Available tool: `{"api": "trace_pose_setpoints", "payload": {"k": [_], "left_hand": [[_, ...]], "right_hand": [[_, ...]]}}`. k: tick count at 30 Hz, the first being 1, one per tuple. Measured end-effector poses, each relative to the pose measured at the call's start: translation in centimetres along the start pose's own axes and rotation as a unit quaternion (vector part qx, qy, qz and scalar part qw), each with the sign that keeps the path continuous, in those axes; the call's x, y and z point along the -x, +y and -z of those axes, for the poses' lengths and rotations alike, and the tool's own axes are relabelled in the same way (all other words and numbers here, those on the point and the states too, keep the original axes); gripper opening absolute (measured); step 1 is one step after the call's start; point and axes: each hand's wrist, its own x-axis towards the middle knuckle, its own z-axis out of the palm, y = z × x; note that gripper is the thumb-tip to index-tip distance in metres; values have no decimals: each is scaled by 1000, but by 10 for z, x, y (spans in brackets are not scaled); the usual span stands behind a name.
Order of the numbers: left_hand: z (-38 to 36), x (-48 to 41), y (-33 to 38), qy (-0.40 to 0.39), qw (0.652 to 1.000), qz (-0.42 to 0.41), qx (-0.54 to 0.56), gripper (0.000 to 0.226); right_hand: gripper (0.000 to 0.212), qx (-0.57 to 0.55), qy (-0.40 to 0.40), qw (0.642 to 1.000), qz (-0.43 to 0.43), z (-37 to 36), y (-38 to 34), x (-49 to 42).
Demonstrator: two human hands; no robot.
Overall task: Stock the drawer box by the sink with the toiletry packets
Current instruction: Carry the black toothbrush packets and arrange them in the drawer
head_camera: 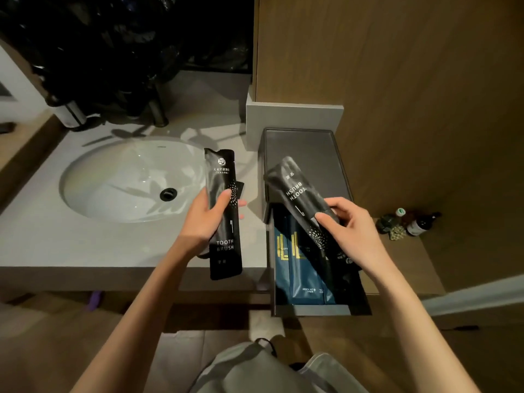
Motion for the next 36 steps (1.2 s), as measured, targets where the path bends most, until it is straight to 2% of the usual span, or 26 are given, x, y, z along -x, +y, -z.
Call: {"api": "trace_pose_setpoints", "payload": {"k": [4,8,10,13,17,20,23,26,30,32,34,36], "left_hand": [[17,25,16,-28,998,-44,21,18],[35,39,14,-33,995,-87,-18,23],[41,45,8,-60,992,-97,-54,29],[39,56,-2,-114,983,-101,-102,42],[31,68,-8,-153,969,-115,-155,49],[28,75,-8,-175,962,-126,-166,39],[28,79,-11,-165,967,-113,-157,30],[26,84,-14,-146,976,-79,-141,26],[19,95,-20,-92,993,-43,-59,24],[15,97,-23,-63,997,-36,-35,26],[10,99,-23,-44,998,-35,-24,26],[4,99,-20,-33,999,-35,1,25]], "right_hand": [[15,145,-58,985,67,-5,-11,14],[17,347,-118,922,127,-13,-24,30],[16,406,-128,894,138,-21,-30,37],[14,436,-143,878,136,-32,-35,44],[15,464,-172,860,122,-43,-44,53],[16,485,-179,847,122,-48,-51,59],[17,506,-184,833,128,-49,-54,62],[18,503,-141,837,163,-54,-49,66],[25,470,-27,856,214,-56,-34,66],[39,409,25,890,199,-56,-28,67],[50,293,92,939,154,-59,-26,71],[53,169,143,971,91,-61,-23,76]]}}
